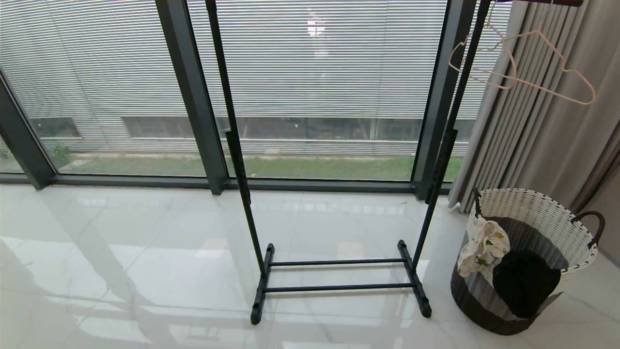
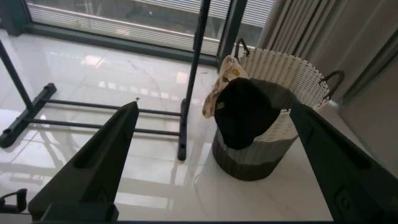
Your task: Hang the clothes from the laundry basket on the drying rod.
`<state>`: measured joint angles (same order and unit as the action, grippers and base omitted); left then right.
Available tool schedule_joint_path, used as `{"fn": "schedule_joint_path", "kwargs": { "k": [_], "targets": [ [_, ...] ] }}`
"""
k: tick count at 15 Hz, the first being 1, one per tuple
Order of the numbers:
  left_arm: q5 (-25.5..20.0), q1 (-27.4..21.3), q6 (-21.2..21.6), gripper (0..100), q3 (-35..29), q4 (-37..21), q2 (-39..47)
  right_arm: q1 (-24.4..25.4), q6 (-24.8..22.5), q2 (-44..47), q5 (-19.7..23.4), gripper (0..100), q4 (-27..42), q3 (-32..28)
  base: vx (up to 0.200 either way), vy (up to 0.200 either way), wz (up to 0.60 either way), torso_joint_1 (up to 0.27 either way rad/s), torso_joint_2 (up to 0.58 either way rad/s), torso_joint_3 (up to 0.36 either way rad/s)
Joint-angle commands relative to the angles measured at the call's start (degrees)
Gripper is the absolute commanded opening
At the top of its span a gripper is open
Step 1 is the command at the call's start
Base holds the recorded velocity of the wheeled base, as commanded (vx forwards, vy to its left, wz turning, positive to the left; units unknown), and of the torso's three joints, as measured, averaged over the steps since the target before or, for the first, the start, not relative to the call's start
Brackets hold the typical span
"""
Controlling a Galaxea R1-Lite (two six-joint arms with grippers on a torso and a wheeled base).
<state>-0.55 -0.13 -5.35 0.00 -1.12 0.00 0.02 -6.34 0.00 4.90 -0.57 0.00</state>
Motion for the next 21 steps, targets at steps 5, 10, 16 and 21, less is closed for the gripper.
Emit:
{"fn": "schedule_joint_path", "kwargs": {
  "k": [5, 10, 16, 21],
  "targets": [
    [0.0, 0.0, 0.0, 100, 0.0, 0.0, 0.1, 0.0, -0.1, 0.0, 0.1, 100, 0.0, 0.0, 0.000, -0.200, 0.00, 0.004, 0.00, 0.002],
    [0.0, 0.0, 0.0, 100, 0.0, 0.0, 0.1, 0.0, 0.1, 0.0, 0.0, 100, 0.0, 0.0, 0.000, -0.200, 0.00, 0.000, 0.00, 0.002],
    [0.0, 0.0, -0.3, 100, 0.0, 0.0, 0.1, 0.0, 0.4, 0.0, 0.0, 100, 0.0, 0.0, 0.000, 0.000, 0.00, 0.000, 0.00, 0.000],
    [0.0, 0.0, -0.1, 100, 0.0, 0.0, 0.1, 0.0, 0.4, 0.0, 0.0, 100, 0.0, 0.0, 0.000, 0.000, 0.00, 0.000, 0.00, 0.000]
  ]
}}
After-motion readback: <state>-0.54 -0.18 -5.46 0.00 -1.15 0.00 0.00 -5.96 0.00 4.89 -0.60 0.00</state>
